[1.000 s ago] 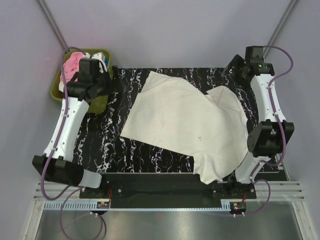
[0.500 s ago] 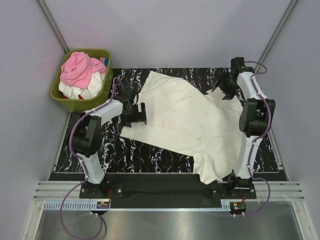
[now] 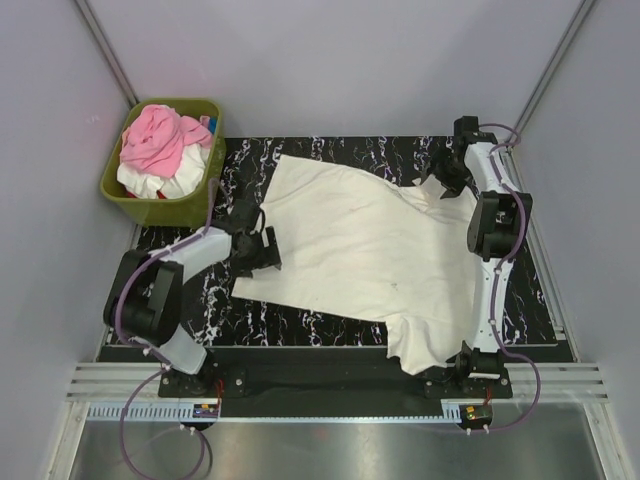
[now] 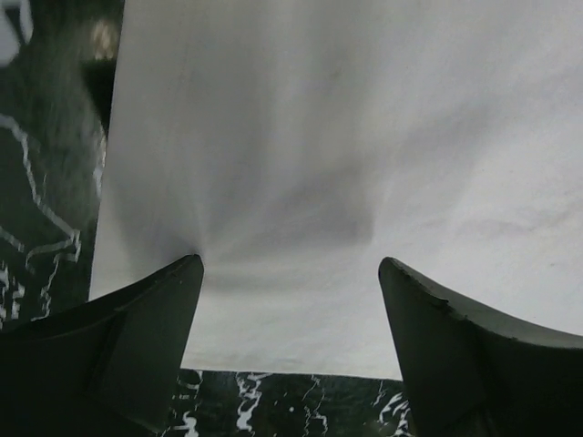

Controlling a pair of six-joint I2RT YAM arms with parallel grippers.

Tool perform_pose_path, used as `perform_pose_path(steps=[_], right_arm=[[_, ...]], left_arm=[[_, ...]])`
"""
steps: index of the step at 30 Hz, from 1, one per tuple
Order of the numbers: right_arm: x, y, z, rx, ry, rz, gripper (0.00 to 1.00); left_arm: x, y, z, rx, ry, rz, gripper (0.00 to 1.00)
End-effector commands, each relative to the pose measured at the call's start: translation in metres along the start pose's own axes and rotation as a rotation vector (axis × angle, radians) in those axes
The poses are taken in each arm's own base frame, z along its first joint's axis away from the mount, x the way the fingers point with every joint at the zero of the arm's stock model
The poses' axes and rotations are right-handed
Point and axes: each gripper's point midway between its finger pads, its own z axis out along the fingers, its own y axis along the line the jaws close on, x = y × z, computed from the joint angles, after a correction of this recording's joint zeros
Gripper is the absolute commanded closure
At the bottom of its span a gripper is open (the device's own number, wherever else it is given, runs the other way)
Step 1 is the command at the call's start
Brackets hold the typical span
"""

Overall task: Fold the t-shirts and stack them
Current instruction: Flatten the tshirt out

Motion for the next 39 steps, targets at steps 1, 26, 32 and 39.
perform_pose_path(steps=[1, 26, 32, 39], right_arm=[[-0.015, 0.006, -0.006, 0.009, -0.043, -0.035, 0.23], [0.020, 0.035, -0.016, -0.126, 0.041, -0.105, 0.40], [0.024, 0.026, -0.003, -0.083, 0.059, -0.112, 0.50], [0.018, 0.011, 0.000, 0.004, 0.042, -0.140, 0.55]], left_arm=[[0.055, 0.030, -0.014, -0.083, 0.086, -0.073, 0.14], [0.083, 0.021, -0.037, 0.072, -0.096, -0.048, 0.08], [0.094, 0.029, -0.021, 0.080, -0.111, -0.056, 0.10], [0.095, 0.025, -0.009, 0.118, -0.132, -0.076, 0.13]])
